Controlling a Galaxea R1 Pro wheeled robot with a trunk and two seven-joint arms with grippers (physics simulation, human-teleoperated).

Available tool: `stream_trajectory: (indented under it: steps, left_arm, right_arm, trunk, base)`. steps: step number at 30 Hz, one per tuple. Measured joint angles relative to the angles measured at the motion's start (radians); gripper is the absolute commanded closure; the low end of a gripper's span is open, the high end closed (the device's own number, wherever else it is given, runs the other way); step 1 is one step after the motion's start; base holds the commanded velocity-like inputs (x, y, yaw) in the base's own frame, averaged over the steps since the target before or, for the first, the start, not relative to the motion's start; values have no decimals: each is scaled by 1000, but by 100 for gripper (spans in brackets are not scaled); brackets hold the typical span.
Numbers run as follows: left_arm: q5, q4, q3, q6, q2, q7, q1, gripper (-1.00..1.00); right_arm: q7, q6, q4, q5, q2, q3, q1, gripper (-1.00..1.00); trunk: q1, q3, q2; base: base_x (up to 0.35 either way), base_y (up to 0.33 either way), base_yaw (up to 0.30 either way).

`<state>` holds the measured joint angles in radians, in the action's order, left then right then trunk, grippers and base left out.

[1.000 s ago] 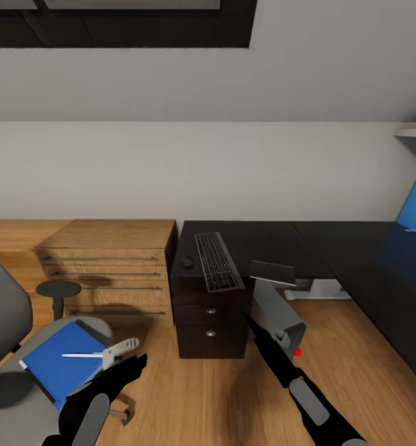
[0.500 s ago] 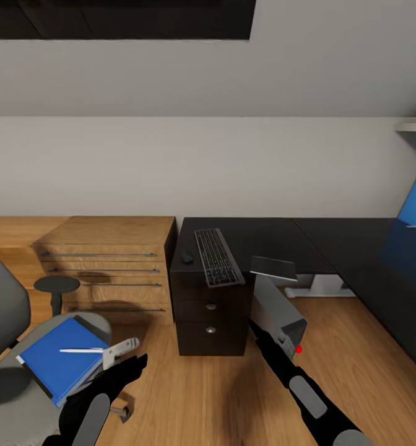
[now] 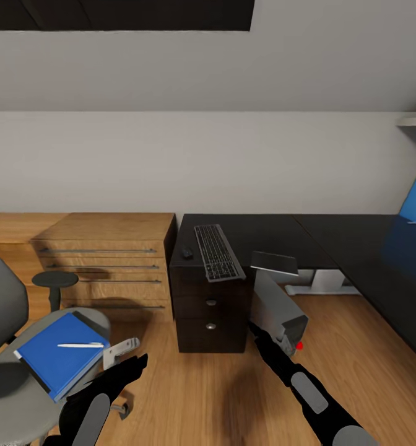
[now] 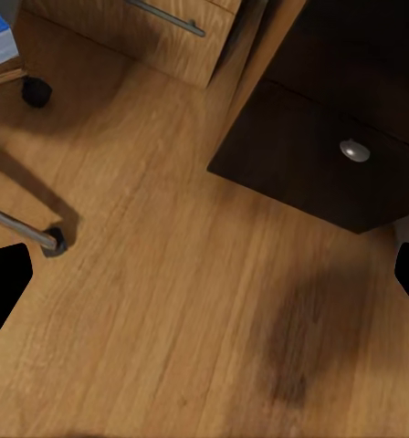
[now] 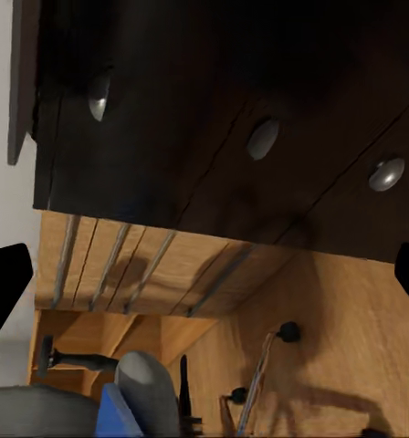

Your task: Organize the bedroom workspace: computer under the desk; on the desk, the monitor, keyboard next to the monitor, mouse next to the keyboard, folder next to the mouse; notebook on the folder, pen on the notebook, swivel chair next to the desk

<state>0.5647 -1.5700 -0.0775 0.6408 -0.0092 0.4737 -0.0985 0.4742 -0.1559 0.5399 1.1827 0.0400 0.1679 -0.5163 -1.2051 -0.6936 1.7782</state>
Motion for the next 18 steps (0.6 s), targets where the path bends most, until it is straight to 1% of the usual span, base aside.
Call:
stream_trajectory:
  steps: [2,4,5,10,14,18]
  left_arm:
    - [1,-1,0,0,0,0,0,-100]
    - [1,-1,0,1,0,0,0,-100]
    - [1,-1,0,1,0,-1,0,-100]
    - [3,-2,-1,2,0,-2,0,-100]
    - [5,-4,-1,5,0,-4,-1,-100]
    - [7,-5,-1,7,0,-5,-1,-100]
  right_arm:
    - [1,-20,19,32,-2,-45,0,-100]
    - [-2,-43,36,85,-2,-93,0,-100]
    - [-2,-65,40,97,-2,-103,0,-100]
    - [-1,-167,45,115,-2,-122,0,-100]
    - [0,-198,46,119,-4,-125,0,-100]
    - [0,-206,46,120,-5,-126,0,-100]
  trunk:
    - [-8,-6,14]
    - [-15,-13,28]
    - [-19,-16,35]
    - [-38,-31,70]
    - [-54,-44,98]
    - [-69,-56,126]
  base:
    - [0,0,0]
    - [0,0,0]
    - [0,0,0]
    - [0,0,0]
    - [0,0,0]
    - [0,0,0]
